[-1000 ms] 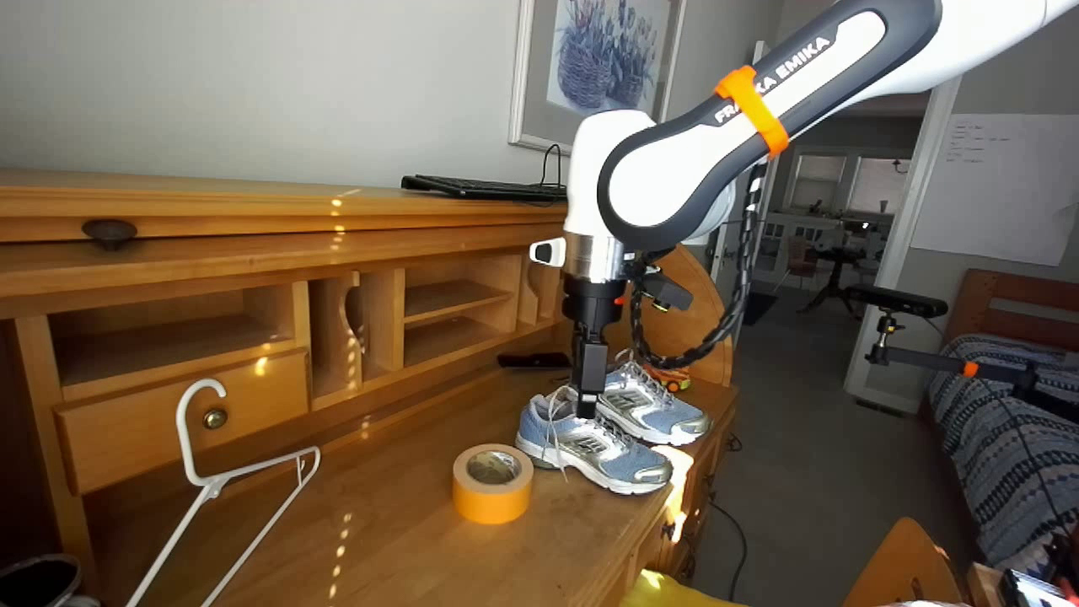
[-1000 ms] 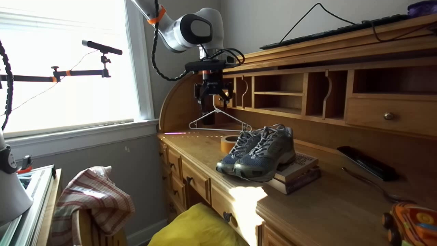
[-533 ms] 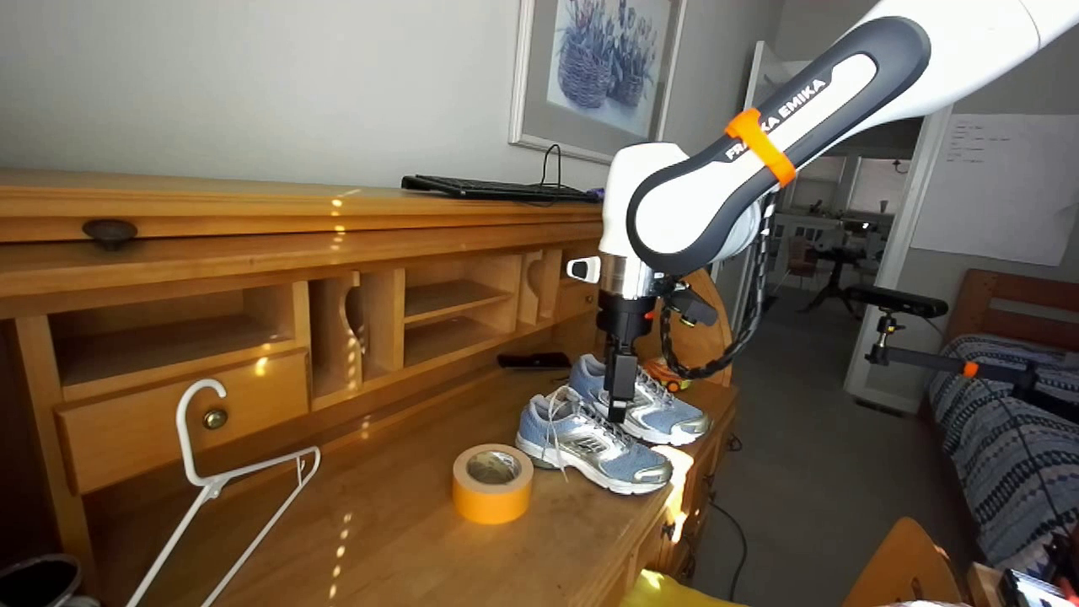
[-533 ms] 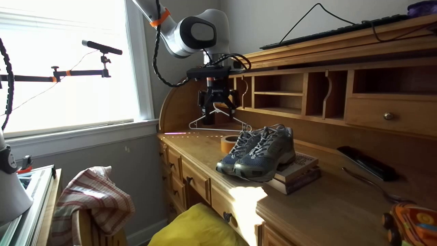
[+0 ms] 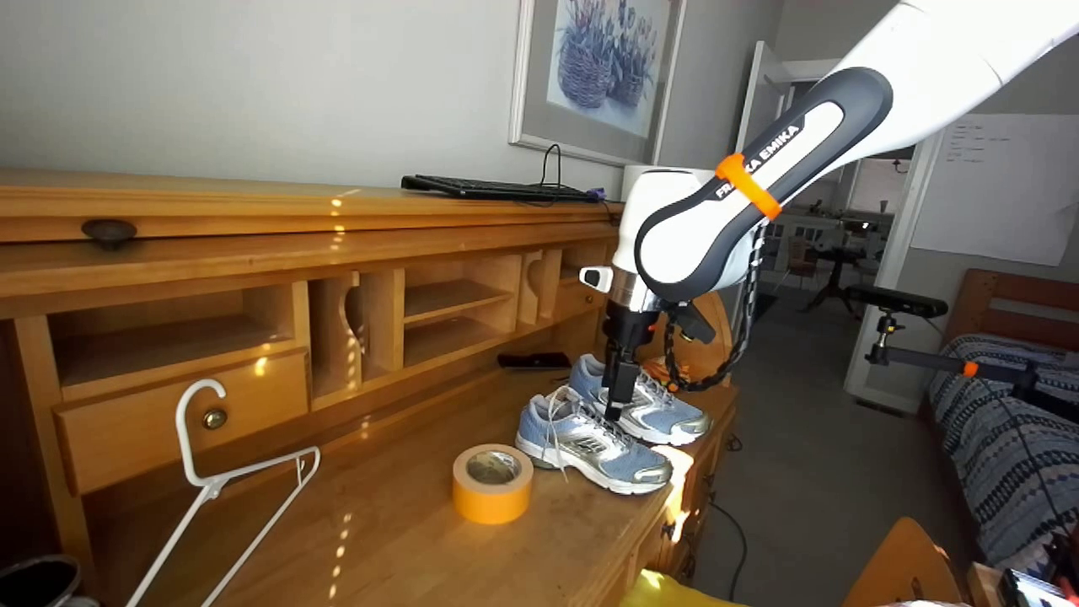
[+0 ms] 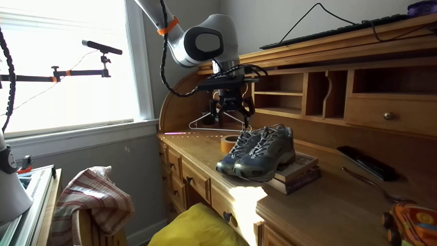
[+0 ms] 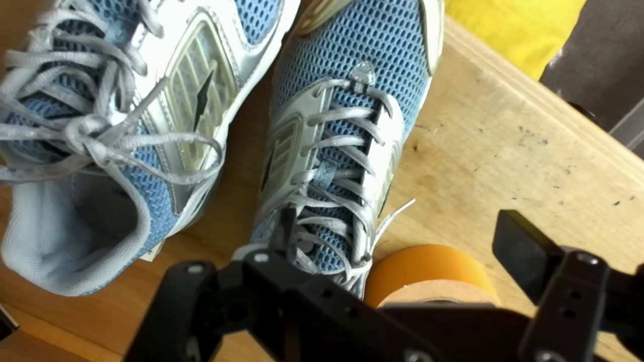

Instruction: Untie the laces of the shoe on the left

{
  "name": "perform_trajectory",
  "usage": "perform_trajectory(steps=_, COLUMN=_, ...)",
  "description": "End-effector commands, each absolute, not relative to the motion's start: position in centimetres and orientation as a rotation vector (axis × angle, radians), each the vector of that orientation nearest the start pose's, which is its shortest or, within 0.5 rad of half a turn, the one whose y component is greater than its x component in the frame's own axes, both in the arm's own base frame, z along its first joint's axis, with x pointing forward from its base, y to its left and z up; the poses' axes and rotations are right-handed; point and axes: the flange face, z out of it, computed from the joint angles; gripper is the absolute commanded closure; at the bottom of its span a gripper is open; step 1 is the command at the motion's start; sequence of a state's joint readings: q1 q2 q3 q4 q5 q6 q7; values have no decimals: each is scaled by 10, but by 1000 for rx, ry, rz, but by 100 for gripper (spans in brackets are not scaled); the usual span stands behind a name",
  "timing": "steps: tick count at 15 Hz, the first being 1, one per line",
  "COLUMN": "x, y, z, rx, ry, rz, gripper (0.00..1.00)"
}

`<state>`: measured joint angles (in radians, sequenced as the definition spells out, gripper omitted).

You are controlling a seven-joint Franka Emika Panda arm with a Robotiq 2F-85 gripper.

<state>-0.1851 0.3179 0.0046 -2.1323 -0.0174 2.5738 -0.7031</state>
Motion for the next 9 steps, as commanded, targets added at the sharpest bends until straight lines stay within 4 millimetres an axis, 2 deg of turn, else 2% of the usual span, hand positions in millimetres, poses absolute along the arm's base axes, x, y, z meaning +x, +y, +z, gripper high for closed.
perform_trajectory(steps=1, x=587, y=-107, z=254, rx=-3048, ry=-870, rz=-236, gripper=0)
perform_trajectory(steps=9, x=604, y=-104, z=241, rx=-2968, ry=-892, rz=-323, gripper=0)
